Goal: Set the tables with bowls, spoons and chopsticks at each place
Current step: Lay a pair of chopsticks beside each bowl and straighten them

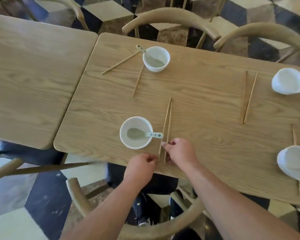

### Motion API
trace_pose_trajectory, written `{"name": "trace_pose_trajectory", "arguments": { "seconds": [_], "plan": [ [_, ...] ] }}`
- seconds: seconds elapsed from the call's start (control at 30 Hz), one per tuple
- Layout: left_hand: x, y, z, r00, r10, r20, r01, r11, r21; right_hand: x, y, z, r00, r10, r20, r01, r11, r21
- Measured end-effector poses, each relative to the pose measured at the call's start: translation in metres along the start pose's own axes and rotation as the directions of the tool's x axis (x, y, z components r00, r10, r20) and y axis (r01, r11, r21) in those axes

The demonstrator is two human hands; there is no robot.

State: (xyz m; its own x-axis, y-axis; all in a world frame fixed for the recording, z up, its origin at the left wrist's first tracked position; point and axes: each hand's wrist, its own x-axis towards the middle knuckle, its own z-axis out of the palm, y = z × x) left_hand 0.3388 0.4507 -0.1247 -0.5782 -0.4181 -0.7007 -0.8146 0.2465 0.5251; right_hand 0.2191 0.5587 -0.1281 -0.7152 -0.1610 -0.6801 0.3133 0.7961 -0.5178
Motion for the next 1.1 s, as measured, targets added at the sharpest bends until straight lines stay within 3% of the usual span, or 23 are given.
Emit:
{"name": "trace_pose_trajectory", "arguments": {
  "seconds": [0.17, 0.43, 1.1],
  "plan": [
    [0.006, -0.003, 0.007, 0.994, -0.021, -0.103, 0.019, 1.000, -0.024, -0.017, 0.015, 0.004, 0.984, -0.139, -0.113, 0.118, 0.977, -0.180],
    [0.003, 0.004, 0.014, 0.986, -0.022, -0.167, 0.025, 1.000, 0.016, -0.011, 0.022, 0.005, 0.982, -0.174, -0.070, 0.158, 0.969, -0.190],
    [0.004, 0.000, 0.008, 0.989, 0.021, -0.145, -0.028, 0.998, -0.048, 0.001, 0.018, 0.023, 0.990, -0.106, 0.088, 0.104, 0.994, 0.030]
  ]
}}
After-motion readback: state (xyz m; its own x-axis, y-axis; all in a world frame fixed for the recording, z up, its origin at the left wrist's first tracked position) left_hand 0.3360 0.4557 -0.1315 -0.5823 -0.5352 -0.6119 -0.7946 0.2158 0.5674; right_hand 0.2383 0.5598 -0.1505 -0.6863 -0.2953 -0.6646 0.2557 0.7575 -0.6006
